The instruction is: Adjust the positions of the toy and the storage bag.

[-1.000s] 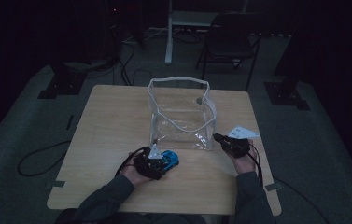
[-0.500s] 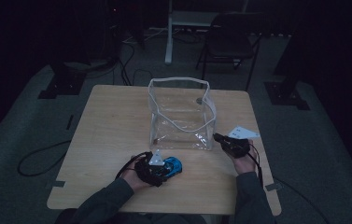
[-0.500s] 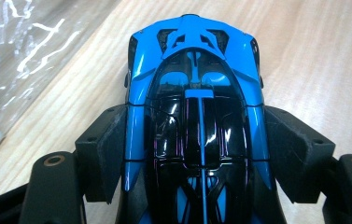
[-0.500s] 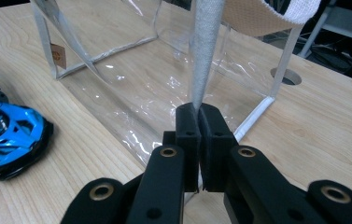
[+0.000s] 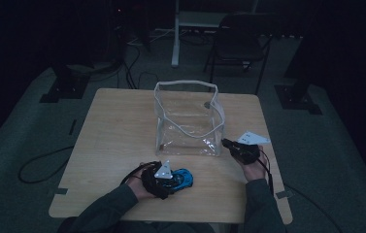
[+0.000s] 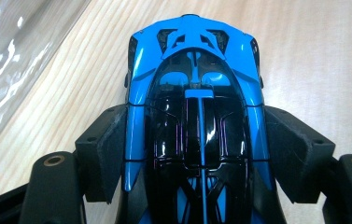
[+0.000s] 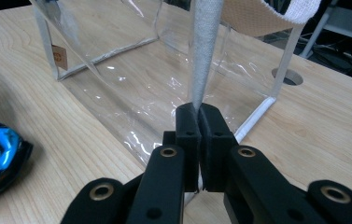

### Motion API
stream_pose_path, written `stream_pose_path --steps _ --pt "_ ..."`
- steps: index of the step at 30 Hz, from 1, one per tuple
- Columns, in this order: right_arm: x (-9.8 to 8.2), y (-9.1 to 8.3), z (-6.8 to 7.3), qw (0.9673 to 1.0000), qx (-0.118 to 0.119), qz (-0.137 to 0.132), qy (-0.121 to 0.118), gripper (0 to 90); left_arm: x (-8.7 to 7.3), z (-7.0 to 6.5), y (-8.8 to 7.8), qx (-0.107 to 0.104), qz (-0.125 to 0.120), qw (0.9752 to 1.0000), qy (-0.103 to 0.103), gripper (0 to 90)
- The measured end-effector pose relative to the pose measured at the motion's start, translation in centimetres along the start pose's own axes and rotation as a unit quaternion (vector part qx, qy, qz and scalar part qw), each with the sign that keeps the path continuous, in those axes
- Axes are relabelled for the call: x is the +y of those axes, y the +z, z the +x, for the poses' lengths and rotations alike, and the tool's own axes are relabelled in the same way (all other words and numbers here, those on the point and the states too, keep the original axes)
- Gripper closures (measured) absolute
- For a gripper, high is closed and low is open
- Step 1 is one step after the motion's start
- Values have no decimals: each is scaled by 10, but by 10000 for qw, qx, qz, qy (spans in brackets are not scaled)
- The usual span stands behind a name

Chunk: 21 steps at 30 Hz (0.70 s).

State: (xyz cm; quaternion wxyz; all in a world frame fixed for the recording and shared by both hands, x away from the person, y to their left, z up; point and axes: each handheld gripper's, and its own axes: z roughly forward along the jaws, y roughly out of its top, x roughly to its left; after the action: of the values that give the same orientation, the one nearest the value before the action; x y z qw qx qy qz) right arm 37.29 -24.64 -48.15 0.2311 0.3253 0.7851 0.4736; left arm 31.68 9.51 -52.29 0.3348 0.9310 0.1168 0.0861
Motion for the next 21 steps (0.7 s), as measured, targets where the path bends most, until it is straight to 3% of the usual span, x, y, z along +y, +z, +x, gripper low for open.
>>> stream_pose_path --steps 3,11,17,21 --pt "0 0 0 10000 -1 -3 9 878 7 4 -2 -262 -144 9993 221 282" --pt "0 0 0 10000 12 -8 26 877 17 13 1 -373 -59 9977 564 282" --pt "-1 0 -1 10000 18 -11 26 877 23 12 9 -347 18 9960 824 282" --pt "-1 0 -1 10000 20 -10 27 877 22 9 17 -515 111 9954 806 281"
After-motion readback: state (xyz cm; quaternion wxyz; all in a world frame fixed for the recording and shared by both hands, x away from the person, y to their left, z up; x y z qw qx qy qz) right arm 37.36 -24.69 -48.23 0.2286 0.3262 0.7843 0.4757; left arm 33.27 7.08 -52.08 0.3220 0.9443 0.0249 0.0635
